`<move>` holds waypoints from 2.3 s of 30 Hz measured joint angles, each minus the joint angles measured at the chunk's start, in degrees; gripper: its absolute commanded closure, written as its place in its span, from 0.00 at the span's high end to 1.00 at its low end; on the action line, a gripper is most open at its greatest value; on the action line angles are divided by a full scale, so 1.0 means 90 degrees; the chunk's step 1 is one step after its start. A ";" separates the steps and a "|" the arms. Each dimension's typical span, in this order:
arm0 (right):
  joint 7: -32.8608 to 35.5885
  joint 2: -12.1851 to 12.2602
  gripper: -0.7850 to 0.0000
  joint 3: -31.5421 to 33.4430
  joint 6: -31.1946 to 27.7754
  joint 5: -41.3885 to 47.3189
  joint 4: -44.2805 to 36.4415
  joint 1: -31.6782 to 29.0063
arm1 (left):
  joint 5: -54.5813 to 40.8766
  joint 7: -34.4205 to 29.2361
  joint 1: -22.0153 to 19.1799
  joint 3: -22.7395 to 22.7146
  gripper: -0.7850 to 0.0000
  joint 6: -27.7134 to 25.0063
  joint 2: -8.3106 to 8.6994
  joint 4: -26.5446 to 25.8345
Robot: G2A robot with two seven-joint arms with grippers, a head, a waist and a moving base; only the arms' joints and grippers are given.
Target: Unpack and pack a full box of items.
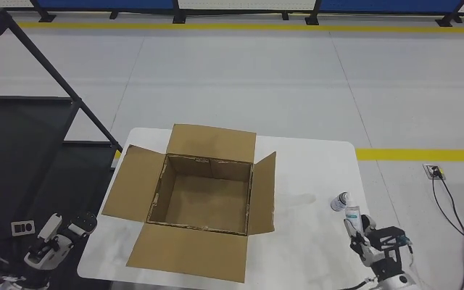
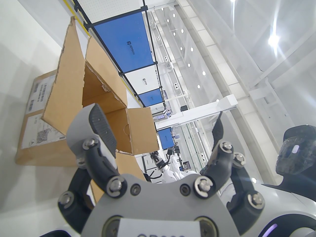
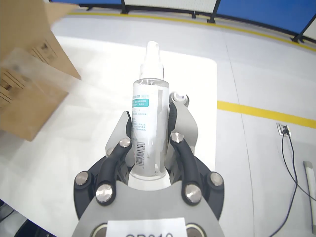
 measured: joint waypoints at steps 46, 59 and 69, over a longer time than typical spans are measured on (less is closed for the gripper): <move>0.4358 -0.0563 0.00 -0.4936 -0.0006 -0.1579 -0.0476 0.4810 | 0.0000 0.0000 0.0000 0.0000 1.00 0.0000 0.0000 0.0000; 0.6980 -0.2338 0.00 -0.7908 0.0560 0.1369 0.4680 0.9812 | 0.0000 0.0000 0.0000 0.0000 1.00 0.0000 0.0000 0.0000; 0.6897 -0.3561 0.00 -0.8708 0.0347 0.2609 0.8042 1.0813 | 0.0000 0.0000 0.0000 0.0000 1.00 0.0000 0.0000 0.0000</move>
